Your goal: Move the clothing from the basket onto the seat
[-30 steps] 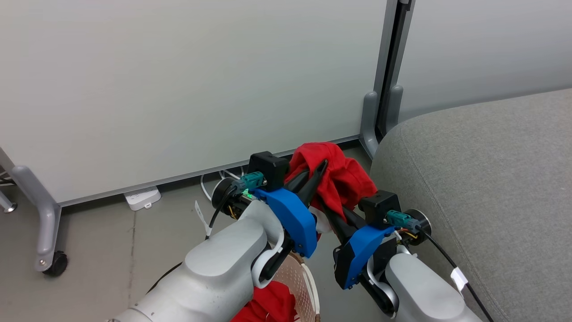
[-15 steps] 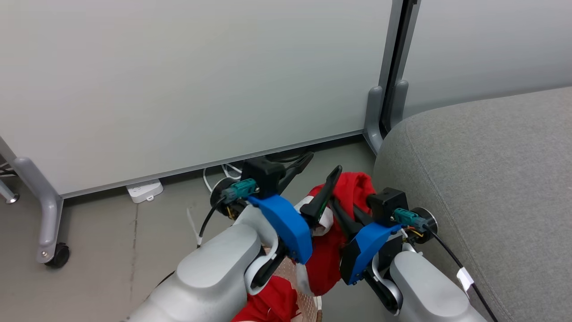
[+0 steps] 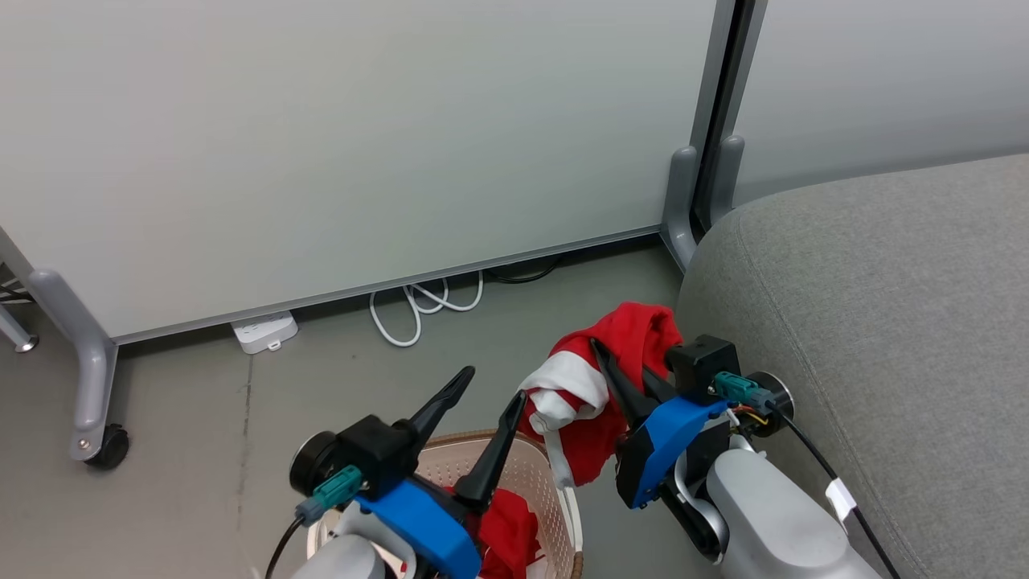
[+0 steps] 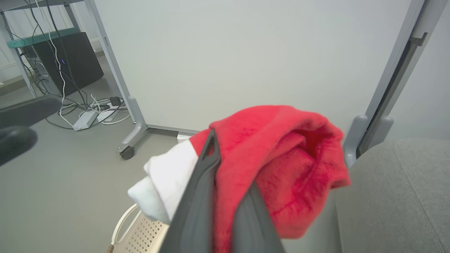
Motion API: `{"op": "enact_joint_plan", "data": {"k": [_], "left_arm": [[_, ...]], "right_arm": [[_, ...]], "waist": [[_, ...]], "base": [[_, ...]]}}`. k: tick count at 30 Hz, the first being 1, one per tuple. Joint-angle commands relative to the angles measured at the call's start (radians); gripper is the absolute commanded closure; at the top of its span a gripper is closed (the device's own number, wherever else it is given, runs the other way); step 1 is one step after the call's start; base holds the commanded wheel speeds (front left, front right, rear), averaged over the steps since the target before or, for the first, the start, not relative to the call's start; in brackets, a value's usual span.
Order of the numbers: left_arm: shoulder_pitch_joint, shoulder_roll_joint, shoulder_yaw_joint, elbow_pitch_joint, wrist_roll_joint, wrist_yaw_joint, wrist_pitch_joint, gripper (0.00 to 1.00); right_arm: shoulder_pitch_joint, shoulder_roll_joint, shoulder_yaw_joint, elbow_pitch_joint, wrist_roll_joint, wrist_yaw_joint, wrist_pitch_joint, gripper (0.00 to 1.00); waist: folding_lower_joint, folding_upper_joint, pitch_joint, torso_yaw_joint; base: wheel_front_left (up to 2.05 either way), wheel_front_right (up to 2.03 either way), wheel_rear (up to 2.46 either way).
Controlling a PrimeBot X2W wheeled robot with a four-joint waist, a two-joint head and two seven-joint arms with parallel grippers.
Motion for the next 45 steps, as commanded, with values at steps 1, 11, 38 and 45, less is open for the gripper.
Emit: {"op": "enact_joint_plan", "data": {"k": [1,11,38,45], "left_arm": [[0.027,0.008,0.020,-0.014,0.016,-0.003,-0.003,0.00],[0.218,-0.027,0.181,-0.071,0.143,-0.053,-0.003,0.00],[0.275,-0.078,0.310,-0.060,0.256,-0.102,-0.003,0.00],[0.255,-0.072,0.311,-0.073,0.261,-0.103,-0.003,0.00]], "right_arm": [[-0.019,-0.002,-0.003,0.001,-0.006,-0.001,-0.004,1.00],[0.003,-0.002,-0.047,0.013,-0.030,-0.001,-0.006,1.00],[0.011,-0.003,-0.060,-0.015,-0.034,-0.001,0.008,1.00],[-0.005,-0.002,-0.062,-0.013,-0.041,-0.001,0.003,1.00]], "waist": [[0.0000,0.0000,0.000,0.001],[0.0000,0.0000,-0.002,0.031],[0.0000,0.0000,0.023,-0.024],[0.0000,0.0000,0.049,-0.139]], "base": [[0.00,0.00,0.00],[0.00,0.00,0.00],[0.00,0.00,0.00],[0.00,0.00,0.00]]}}
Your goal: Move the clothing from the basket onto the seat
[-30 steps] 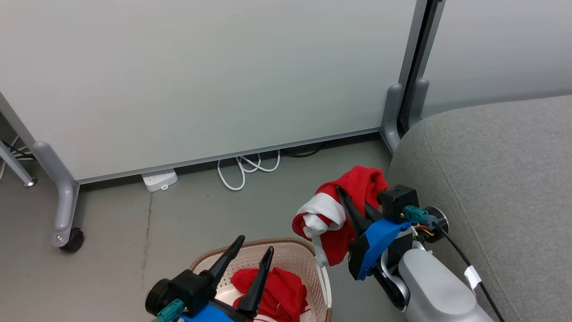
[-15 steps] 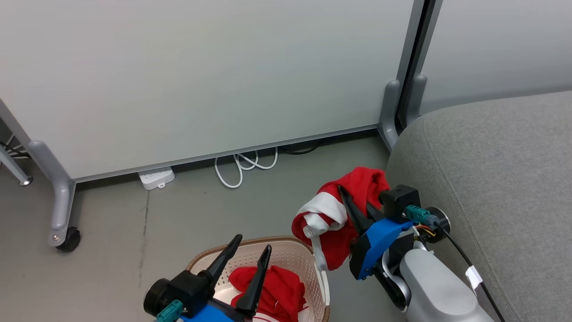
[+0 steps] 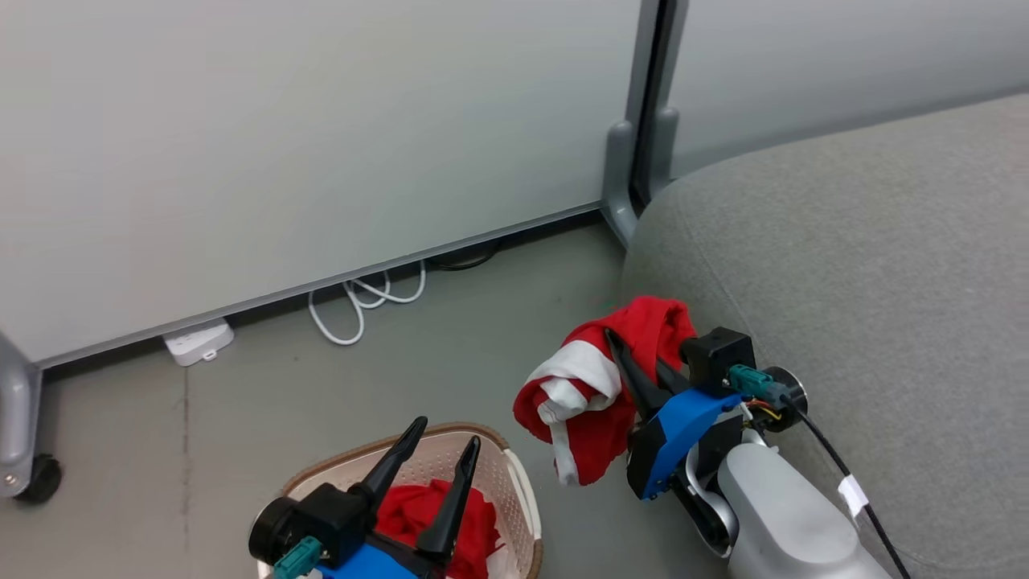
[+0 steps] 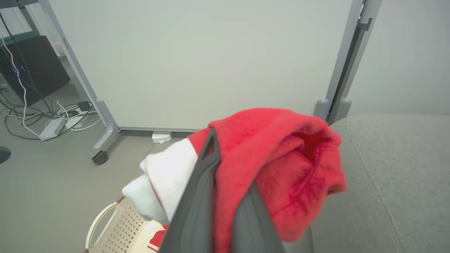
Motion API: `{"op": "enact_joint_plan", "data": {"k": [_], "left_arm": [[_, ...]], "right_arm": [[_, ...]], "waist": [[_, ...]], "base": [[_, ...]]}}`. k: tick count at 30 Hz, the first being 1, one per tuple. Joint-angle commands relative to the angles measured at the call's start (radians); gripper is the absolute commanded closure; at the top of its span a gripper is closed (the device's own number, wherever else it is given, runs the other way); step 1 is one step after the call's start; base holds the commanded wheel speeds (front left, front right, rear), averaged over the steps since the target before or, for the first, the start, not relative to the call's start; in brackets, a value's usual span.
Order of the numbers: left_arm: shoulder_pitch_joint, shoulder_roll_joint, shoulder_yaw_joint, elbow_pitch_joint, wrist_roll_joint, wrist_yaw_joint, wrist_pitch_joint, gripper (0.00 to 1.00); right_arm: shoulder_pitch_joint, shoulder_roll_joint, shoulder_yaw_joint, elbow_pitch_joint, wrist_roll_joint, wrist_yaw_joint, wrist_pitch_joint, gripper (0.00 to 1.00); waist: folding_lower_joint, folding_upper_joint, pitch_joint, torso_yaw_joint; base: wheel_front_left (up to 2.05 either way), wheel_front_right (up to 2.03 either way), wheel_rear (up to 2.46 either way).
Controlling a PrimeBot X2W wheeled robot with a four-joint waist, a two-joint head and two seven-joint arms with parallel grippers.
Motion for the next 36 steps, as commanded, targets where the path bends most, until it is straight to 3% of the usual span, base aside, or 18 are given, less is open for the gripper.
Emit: {"op": "enact_joint_plan", "data": {"k": [1,17,36], "left_arm": [[-0.013,0.006,-0.002,-0.004,0.003,-0.004,-0.003,0.00],[-0.035,0.012,-0.024,-0.004,-0.011,-0.004,-0.003,0.00],[-0.073,0.027,-0.069,0.019,-0.031,-0.003,-0.003,0.00]], "right_arm": [[-0.012,-0.002,-0.004,0.001,-0.007,-0.001,-0.006,1.00],[0.012,-0.002,-0.011,0.013,-0.012,-0.001,-0.012,1.00],[0.039,-0.001,-0.068,-0.006,-0.029,-0.001,-0.013,1.00]], "waist": [[0.0000,0.0000,0.019,-0.060],[0.0000,0.0000,0.015,-0.333],[0.0000,0.0000,0.038,-0.351]], "base": [[0.00,0.00,0.00],[0.00,0.00,0.00],[0.00,0.00,0.00]]}}
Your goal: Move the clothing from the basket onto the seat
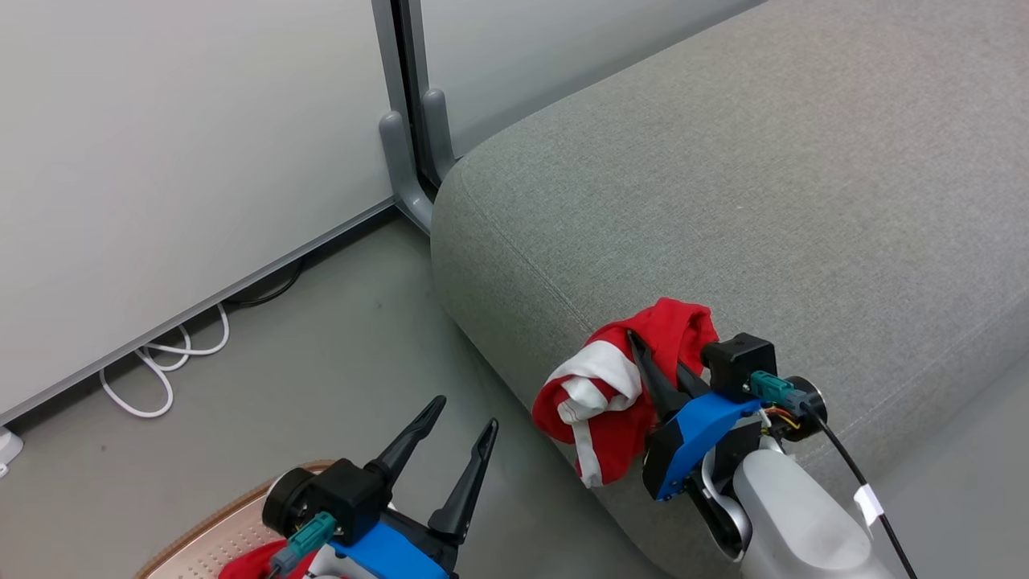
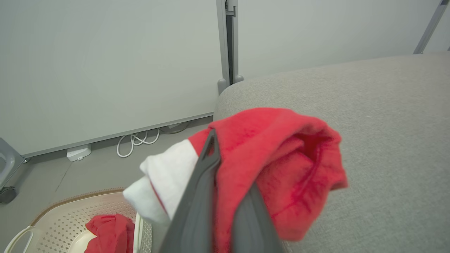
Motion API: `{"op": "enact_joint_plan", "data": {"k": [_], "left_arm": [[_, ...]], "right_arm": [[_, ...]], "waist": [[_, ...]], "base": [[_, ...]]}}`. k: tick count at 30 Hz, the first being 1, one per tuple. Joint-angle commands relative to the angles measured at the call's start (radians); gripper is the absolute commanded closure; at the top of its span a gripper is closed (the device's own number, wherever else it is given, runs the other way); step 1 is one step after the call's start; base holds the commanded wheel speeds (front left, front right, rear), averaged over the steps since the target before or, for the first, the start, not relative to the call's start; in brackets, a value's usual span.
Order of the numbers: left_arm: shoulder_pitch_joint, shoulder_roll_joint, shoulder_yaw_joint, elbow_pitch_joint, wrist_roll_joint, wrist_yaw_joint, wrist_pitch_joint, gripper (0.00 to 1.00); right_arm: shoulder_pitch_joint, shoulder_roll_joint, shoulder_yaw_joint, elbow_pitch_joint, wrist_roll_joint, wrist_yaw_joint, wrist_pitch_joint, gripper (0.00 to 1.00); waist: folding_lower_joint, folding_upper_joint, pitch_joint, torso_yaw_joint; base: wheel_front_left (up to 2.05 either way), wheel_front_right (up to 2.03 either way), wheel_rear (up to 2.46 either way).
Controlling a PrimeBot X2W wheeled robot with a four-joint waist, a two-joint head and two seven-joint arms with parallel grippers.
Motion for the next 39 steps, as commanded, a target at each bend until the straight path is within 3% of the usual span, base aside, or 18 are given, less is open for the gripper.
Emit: {"op": "enact_joint_plan", "data": {"k": [1,6,13,25,31,39], "left_arm": [[0.007,0.009,0.007,-0.001,0.001,-0.001,-0.003,0.00],[0.011,0.014,0.027,-0.016,0.018,-0.001,-0.003,0.00],[-0.059,0.051,-0.002,-0.034,0.040,0.000,-0.003,0.00],[-0.288,0.178,-0.104,-0.093,0.054,0.000,0.011,0.00],[-0.373,0.225,-0.140,-0.163,0.067,0.000,0.032,0.00],[-0.432,0.252,-0.177,-0.198,0.063,0.000,0.046,0.00]], "right_arm": [[0.010,0.000,0.003,-0.005,0.006,0.000,0.000,1.00],[-0.054,-0.002,-0.059,0.007,-0.005,0.000,0.001,1.00],[-0.239,-0.016,-0.303,0.048,-0.120,0.000,0.002,1.00],[-0.564,-0.220,-0.551,0.069,-0.222,0.000,-0.005,1.00],[-0.589,-0.278,-0.634,0.100,-0.231,0.000,-0.042,1.00],[-0.535,-0.254,-0.706,0.179,-0.227,0.000,-0.072,1.00]], "waist": [[0.0000,0.0000,0.001,0.001],[0.0000,0.0000,0.029,0.010],[0.0000,0.0000,0.163,0.065],[0.0000,0.0000,0.478,0.168],[0.0000,0.0000,0.597,0.178],[0.0000,0.0000,0.649,0.174]], "base": [[0.00,0.00,0.00],[0.00,0.00,0.00],[0.00,0.00,0.00],[0.00,0.00,0.00],[0.00,0.00,0.00],[0.00,0.00,0.00]]}}
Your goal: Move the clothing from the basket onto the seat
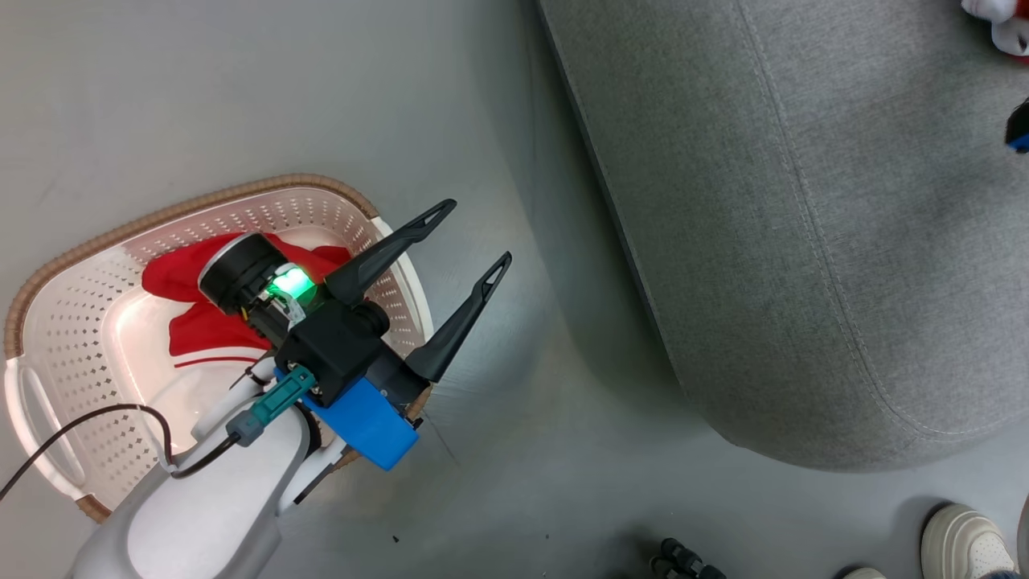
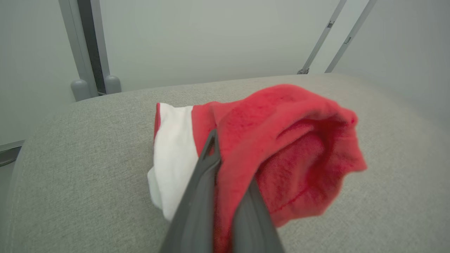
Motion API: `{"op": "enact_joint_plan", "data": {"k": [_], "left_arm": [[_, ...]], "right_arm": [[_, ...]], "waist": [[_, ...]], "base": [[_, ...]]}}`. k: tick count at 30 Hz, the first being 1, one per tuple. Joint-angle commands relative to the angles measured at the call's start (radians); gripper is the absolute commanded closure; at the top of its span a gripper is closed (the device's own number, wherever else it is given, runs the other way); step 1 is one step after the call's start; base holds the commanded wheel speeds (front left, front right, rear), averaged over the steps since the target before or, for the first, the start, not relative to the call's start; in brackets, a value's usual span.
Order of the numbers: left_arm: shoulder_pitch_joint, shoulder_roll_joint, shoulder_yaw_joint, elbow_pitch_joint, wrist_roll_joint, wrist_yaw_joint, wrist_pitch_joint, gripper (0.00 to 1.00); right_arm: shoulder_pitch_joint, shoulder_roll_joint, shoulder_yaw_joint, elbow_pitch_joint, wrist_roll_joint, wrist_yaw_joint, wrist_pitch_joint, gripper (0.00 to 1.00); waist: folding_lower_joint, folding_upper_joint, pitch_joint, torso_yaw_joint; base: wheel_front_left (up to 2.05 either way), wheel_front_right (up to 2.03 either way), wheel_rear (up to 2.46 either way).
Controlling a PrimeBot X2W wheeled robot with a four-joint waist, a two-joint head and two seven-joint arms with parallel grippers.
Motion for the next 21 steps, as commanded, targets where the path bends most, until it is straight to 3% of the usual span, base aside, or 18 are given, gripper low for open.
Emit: {"op": "enact_joint_plan", "data": {"k": [1,13,14,15,16,17,21], "left_arm": [[-0.012,0.009,0.001,-0.005,-0.002,0.001,-0.004,0.00],[-0.006,0.003,-0.006,0.022,-0.019,0.006,-0.018,0.00],[-0.007,0.002,-0.006,0.025,-0.020,0.005,-0.020,0.00],[-0.008,0.001,-0.006,0.027,-0.022,0.005,-0.021,0.00],[-0.007,-0.001,-0.007,0.031,-0.023,0.005,-0.023,0.00],[-0.006,-0.003,-0.008,0.034,-0.025,0.006,-0.025,0.00],[0.009,-0.017,-0.010,0.048,-0.029,0.011,-0.036,0.00]], "right_arm": [[0.012,0.001,-0.006,0.006,0.001,-0.001,-0.007,1.00],[0.036,0.015,-0.016,0.037,-0.025,-0.001,-0.014,1.00],[0.036,0.016,-0.022,0.037,-0.024,-0.001,-0.014,0.87],[0.034,0.018,-0.029,0.034,-0.019,-0.001,-0.014,0.57],[0.036,0.022,-0.035,0.029,-0.017,-0.001,-0.014,0.12],[0.041,0.026,-0.039,0.023,-0.016,-0.001,-0.014,0.00],[0.068,0.025,-0.048,0.017,-0.028,-0.001,-0.013,0.00]], "waist": [[-0.0003,0.0000,0.003,-0.002],[-0.0003,0.0000,-0.025,-0.006],[-0.0003,0.0000,-0.028,-0.006],[-0.0003,0.0000,-0.030,-0.006],[-0.0003,0.0000,-0.034,-0.005],[-0.0003,0.0000,-0.040,-0.004],[-0.0003,0.0000,-0.069,0.003]], "base": [[0.00,0.00,0.00],[0.00,0.00,0.00],[0.00,0.00,0.00],[0.00,0.00,0.00],[0.00,0.00,0.00],[0.00,0.00,0.00],[0.00,0.00,0.00]]}}
